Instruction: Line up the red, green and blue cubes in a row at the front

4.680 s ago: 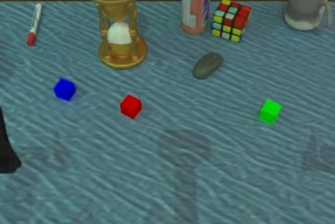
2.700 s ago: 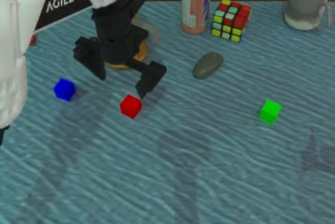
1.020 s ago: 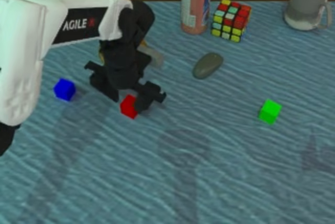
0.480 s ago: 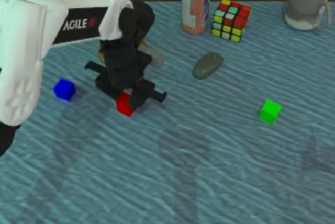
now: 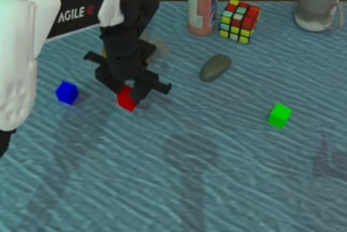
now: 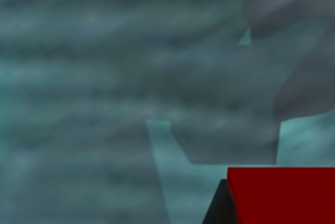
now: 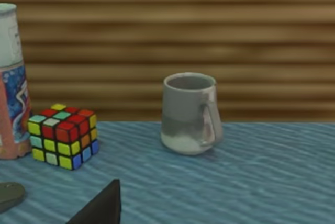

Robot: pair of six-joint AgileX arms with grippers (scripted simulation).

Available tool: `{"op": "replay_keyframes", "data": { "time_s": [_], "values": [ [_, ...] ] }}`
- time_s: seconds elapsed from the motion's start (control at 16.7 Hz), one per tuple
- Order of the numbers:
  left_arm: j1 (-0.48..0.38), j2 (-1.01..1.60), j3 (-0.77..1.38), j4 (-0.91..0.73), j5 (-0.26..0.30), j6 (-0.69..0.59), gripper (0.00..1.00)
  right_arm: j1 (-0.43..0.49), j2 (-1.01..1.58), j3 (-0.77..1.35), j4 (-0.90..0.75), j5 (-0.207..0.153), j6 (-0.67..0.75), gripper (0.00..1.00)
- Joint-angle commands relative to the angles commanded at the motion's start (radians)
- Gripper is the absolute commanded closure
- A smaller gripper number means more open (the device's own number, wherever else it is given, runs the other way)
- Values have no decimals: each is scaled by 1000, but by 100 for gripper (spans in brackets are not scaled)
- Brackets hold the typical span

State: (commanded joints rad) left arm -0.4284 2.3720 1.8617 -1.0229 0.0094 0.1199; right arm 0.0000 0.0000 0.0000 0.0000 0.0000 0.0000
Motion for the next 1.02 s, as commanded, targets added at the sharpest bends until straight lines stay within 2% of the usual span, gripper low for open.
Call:
{"op": "replay_keyframes", "data": {
  "time_s": [0.24, 0.6, 0.78, 1.02],
  "values": [
    [10, -43, 67, -109, 0, -1, 100, 0, 0, 0, 0, 0, 0, 0],
    [-2, -51, 55, -106, -1, -13, 100, 0, 0, 0, 0, 0, 0, 0],
    [-41, -113, -28, -86, -6, -112, 100, 0, 0, 0, 0, 0, 0, 0],
    [-123, -251, -217, -43, -16, -353, 100, 0, 0, 0, 0, 0, 0, 0]
  ]
}}
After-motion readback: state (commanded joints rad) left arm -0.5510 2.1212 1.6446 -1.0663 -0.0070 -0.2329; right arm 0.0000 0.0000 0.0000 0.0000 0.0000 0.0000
